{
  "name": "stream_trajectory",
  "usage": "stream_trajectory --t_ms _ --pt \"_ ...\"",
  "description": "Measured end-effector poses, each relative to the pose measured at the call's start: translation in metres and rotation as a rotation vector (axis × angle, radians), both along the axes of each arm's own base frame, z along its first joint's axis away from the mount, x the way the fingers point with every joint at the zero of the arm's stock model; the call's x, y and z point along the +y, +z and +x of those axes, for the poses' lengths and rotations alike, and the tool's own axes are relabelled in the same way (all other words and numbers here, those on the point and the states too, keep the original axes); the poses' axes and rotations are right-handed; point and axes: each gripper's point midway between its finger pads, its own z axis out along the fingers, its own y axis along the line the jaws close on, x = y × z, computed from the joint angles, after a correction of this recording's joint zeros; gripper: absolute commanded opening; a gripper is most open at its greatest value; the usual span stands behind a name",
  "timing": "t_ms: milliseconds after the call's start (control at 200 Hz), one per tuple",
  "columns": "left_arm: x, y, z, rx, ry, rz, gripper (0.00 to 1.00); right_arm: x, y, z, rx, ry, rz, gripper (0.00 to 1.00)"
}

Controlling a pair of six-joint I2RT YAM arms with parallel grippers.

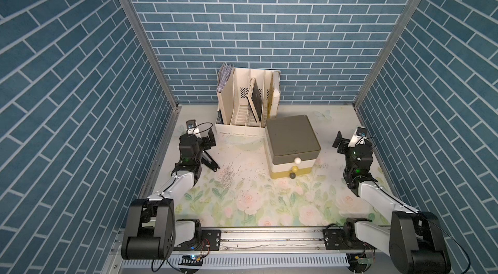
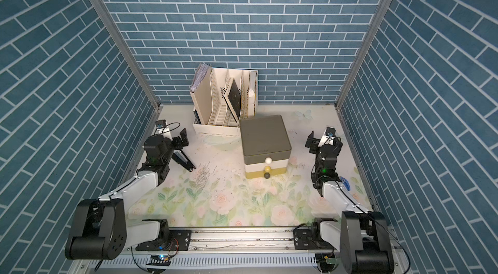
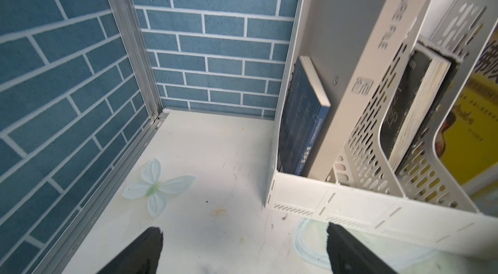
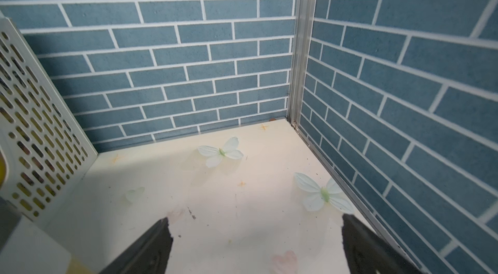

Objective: Take the keys out of the drawer
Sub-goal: Adjust the storage box at the center of the board.

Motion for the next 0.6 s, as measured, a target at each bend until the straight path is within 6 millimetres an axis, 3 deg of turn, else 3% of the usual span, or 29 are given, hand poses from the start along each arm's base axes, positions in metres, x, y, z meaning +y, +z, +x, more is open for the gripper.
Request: stream_trajectory --t_ms 130,245,375,595 --pt "-0.001 0.026 0.0 -0.013 0.005 -0.055 1.0 0.011 0.025 0.008 0.042 0.047 0.085 1.0" --pt "-0.014 0.033 -0.006 0.005 -0.052 -0.12 1.0 0.022 0.031 0.009 0.109 0.099 0.155 1.0" --pt "-0.048 0.04 -0.008 0.065 -0.197 -0.177 1.0 0.039 0.024 0.006 0.208 0.17 0.233 1.0" --pt "-0.11 0.075 -0.009 0.091 -0.446 -0.237 1.0 0.065 0.026 -0.005 0.33 0.288 0.358 1.0"
